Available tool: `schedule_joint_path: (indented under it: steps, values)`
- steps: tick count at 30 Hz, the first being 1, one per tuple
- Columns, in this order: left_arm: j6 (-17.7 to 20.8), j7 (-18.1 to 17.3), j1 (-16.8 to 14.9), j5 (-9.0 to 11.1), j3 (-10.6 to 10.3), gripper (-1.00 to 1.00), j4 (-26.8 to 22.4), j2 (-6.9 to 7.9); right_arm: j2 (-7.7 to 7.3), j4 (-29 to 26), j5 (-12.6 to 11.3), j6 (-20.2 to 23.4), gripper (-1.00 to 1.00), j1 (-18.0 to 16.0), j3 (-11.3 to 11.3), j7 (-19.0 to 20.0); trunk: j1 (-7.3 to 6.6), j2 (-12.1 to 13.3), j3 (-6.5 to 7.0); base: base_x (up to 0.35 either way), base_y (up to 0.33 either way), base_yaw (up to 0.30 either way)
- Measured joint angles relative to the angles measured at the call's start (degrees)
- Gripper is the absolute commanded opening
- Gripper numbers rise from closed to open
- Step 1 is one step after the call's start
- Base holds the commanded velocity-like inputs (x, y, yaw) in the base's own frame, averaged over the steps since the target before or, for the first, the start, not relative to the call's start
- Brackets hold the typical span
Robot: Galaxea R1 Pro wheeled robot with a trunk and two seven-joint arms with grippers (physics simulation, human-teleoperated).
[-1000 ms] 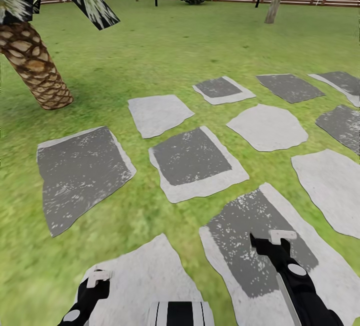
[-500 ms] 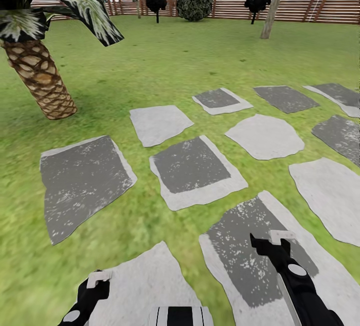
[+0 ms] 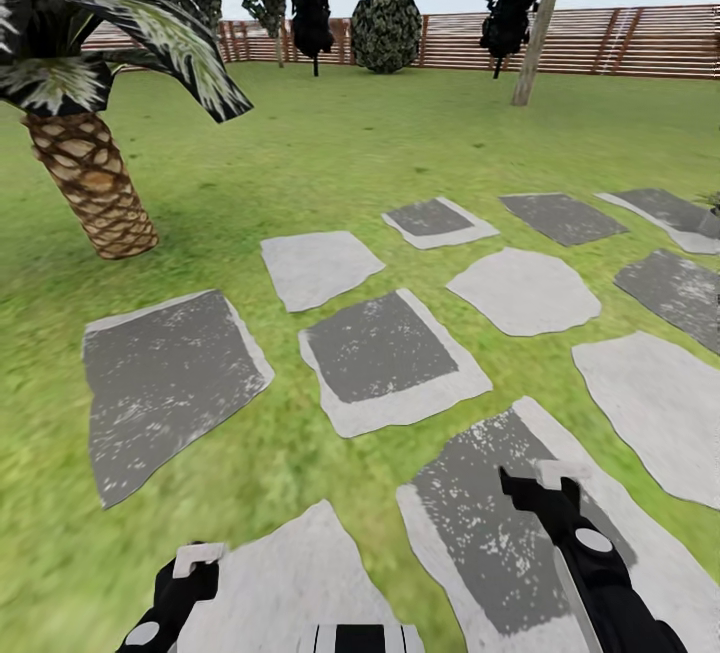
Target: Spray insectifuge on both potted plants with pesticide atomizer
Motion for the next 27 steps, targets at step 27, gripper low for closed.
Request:
schedule_joint_path:
  steps: [27]
  values:
    - [-0.1, 0.0, 5.3, -0.1, 0.0, -1.00, 0.3, 0.40, -3.89, 40.9, -0.2, -37.4, 1.00, 0.1, -2.1, -0.2, -2.82, 4.6, 6.80, 0.000, 0.000, -0.242]
